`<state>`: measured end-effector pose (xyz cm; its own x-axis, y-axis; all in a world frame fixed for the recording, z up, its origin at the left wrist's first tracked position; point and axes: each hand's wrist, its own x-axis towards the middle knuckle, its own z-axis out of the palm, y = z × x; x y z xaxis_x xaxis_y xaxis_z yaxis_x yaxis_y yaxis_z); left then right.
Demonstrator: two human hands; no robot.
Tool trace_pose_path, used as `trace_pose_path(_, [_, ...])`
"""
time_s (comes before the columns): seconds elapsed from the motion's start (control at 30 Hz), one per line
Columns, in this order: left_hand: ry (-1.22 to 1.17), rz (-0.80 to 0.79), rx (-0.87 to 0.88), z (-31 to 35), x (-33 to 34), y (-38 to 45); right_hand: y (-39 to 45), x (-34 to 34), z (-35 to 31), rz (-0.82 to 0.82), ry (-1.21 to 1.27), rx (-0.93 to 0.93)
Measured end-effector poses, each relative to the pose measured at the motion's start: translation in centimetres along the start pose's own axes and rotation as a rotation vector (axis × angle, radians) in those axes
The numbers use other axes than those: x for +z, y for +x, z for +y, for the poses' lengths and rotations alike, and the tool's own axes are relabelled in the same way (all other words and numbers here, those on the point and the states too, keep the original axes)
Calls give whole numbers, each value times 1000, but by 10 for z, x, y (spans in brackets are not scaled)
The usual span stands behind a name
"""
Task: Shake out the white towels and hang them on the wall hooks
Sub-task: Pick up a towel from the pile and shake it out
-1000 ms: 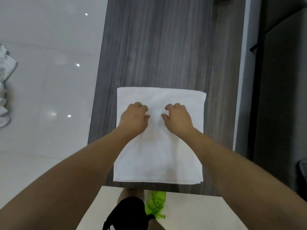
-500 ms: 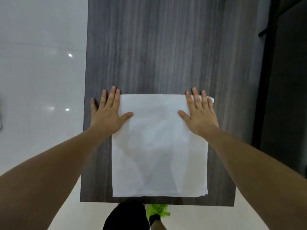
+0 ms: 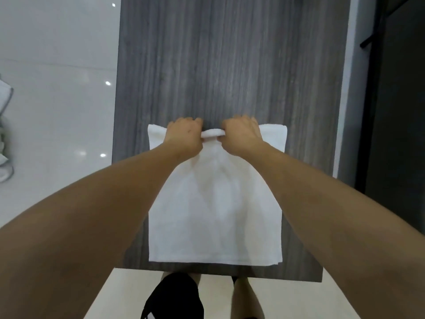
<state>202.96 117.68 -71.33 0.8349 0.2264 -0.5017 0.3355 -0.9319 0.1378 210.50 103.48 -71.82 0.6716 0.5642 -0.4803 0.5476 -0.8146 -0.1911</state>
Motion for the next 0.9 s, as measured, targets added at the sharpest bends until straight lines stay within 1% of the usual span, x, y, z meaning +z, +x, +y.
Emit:
trace_pose_path(0.1, [-75, 20, 39, 7, -2, -21, -26, -4, 3, 23, 176, -57])
trace_pose_path(0.2, [-142, 39, 60, 22, -19, -50, -62, -22, 9, 16, 270, -108])
trace_pose_path(0.33, [-162, 109, 47, 39, -64, -95, -102, -69, 12, 0, 269, -132])
trace_pose_path(0.43, [-157, 183, 52, 50, -114, -133, -136, -120, 2, -17, 225, -223])
trace_pose_path(0.5, [-159, 257, 50, 55, -151, -163, -160, -161, -11, 40, 178, -269])
trace_pose_path(0.63, [-259, 413, -61, 54, -227, -225, -203, -250, -50, 120, 85, -349])
trace_pose_path(0.77, [-311, 574, -92, 47, -310, -285, -245, -339, -95, 288, 32, -409])
trace_pose_path(0.9, [-362, 753, -143, 27, -384, -361, -298, -419, -157, 437, -18, -495])
